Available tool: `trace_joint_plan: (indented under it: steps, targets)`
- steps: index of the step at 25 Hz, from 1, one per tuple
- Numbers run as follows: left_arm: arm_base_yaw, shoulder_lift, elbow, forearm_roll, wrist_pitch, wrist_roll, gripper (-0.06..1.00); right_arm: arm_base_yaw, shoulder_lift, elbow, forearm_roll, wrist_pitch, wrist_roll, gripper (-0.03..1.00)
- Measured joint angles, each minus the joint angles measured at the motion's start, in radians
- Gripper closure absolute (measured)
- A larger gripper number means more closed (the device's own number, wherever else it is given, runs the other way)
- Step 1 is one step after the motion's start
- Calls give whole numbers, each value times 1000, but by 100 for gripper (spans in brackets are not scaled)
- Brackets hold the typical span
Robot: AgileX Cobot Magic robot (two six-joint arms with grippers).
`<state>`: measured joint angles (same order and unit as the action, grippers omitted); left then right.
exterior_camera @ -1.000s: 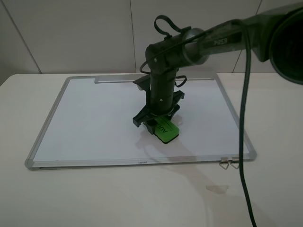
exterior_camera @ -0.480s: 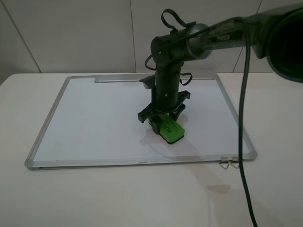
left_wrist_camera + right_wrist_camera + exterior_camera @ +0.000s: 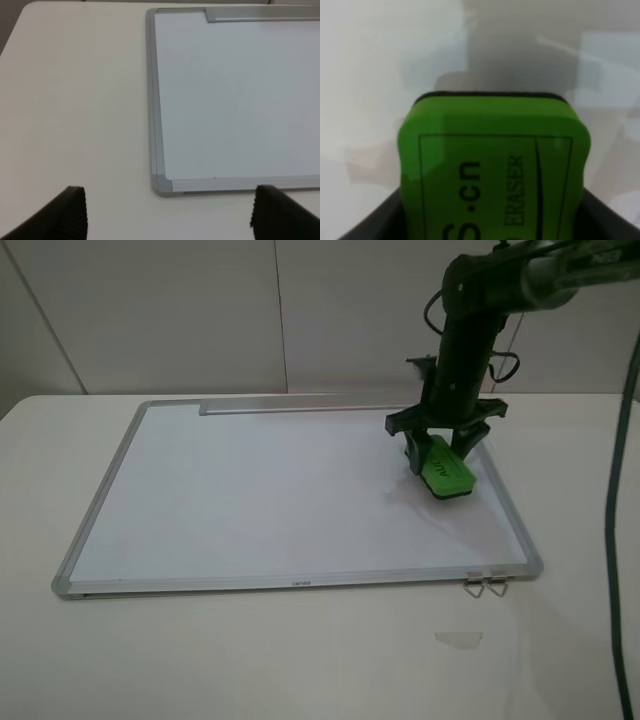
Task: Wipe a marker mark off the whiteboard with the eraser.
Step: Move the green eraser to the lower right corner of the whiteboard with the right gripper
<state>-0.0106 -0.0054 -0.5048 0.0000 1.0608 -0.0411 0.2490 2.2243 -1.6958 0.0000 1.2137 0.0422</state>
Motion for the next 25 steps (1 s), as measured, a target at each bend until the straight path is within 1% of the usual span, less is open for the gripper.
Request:
trace_joint_plan:
  steps: [4,7,11,15,19,22,25]
  targets:
    - [0,0,0,0,0,0,26,-67,-36,5,-9,-3,24,38]
    - [0,0,0,0,0,0,26,-92,-73,64,-28,-14,45,38]
    - [0,0,0,0,0,0,26,-109,-121,201,-38,-108,51,38]
    - [0,0,0,0,0,0,26,-111,-142,338,-40,-230,54,38]
    - [0,0,0,0,0,0,26,-111,-144,437,-21,-359,72,38]
    - [0,0,0,0,0,0,26,-111,-153,477,-21,-414,82,38]
    - [0,0,0,0,0,0,26,-111,-164,499,-23,-435,82,38]
